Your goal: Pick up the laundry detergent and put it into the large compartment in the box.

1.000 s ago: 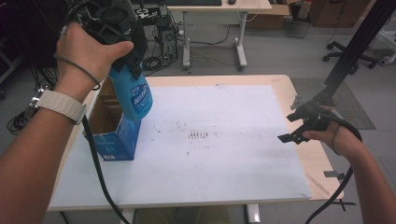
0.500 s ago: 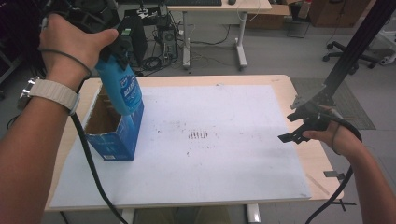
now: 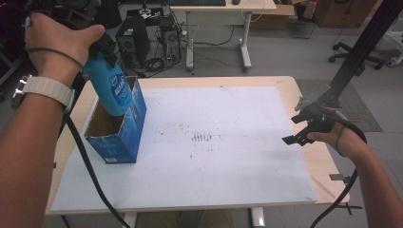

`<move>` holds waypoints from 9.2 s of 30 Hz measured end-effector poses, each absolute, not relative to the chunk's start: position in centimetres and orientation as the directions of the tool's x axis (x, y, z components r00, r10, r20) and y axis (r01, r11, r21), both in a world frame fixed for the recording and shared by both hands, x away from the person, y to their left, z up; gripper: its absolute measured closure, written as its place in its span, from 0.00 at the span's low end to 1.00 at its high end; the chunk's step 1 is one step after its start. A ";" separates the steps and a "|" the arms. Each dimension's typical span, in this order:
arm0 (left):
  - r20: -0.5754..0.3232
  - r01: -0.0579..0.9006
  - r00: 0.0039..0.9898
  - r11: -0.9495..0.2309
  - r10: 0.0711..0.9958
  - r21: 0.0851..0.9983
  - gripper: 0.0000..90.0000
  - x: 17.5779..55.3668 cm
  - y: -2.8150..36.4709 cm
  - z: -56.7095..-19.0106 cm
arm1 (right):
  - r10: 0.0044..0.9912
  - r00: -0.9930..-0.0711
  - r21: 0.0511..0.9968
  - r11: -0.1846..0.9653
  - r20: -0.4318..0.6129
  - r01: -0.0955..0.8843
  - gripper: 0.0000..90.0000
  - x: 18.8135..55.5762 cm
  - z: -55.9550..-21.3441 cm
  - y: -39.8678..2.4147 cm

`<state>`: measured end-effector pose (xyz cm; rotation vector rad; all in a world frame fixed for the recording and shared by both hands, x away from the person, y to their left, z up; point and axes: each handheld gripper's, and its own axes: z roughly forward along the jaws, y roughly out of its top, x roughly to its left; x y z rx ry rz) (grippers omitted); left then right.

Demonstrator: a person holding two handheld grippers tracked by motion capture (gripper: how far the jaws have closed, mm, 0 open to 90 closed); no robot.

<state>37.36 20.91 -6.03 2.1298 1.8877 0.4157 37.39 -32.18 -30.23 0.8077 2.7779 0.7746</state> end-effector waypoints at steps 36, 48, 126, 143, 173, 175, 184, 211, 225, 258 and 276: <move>0.075 0.928 0.008 -0.036 0.997 0.372 0.41 39.1 24.5 -10.4 | 0.558 -0.830 0.519 0.705 0.016 0.484 0.09 37.7 -30.6 -32.7; 0.077 0.933 0.014 -0.041 0.997 0.358 0.41 39.5 24.8 -13.1 | 0.559 -0.829 0.519 0.703 0.019 0.486 0.09 37.8 -30.6 -32.6; 0.142 0.941 0.063 -0.106 0.988 0.321 0.42 40.6 25.0 -26.4 | 0.567 -0.823 0.485 0.709 0.037 0.511 0.09 38.2 -31.7 -31.8; 0.132 0.943 0.076 -0.114 0.988 0.314 0.42 40.6 25.0 -27.7 | 0.565 -0.824 0.481 0.713 0.036 0.510 0.09 38.2 -31.9 -31.8; 0.086 0.939 0.084 -0.107 0.993 0.326 0.39 41.0 25.6 -28.0 | 0.562 -0.826 0.474 0.717 0.040 0.511 0.09 38.5 -32.3 -31.5; 0.085 0.940 0.085 -0.108 0.993 0.323 0.38 41.0 25.7 -28.0 | 0.562 -0.826 0.474 0.717 0.040 0.511 0.09 38.5 -32.3 -31.5; 0.075 0.940 0.088 -0.107 0.993 0.325 0.30 41.1 26.1 -28.0 | 0.560 -0.827 0.471 0.720 0.040 0.510 0.09 38.5 -32.3 -31.4; 0.051 0.933 0.098 -0.110 0.994 0.342 0.22 40.7 26.3 -27.2 | 0.563 -0.826 0.475 0.717 0.035 0.509 0.09 38.1 -32.0 -31.4; 0.044 0.927 0.122 -0.130 0.992 0.352 0.14 40.3 26.1 -26.2 | 0.565 -0.824 0.481 0.715 0.028 0.507 0.09 37.6 -31.6 -31.6; 0.069 0.897 0.277 -0.284 0.958 0.339 0.12 39.1 23.5 -21.6 | 0.571 -0.820 0.482 0.713 0.022 0.509 0.09 37.2 -31.0 -31.7; 0.079 0.864 0.396 -0.400 0.915 0.307 0.12 38.0 21.6 -19.4 | 0.571 -0.821 0.479 0.715 0.021 0.510 0.09 37.1 -30.8 -31.5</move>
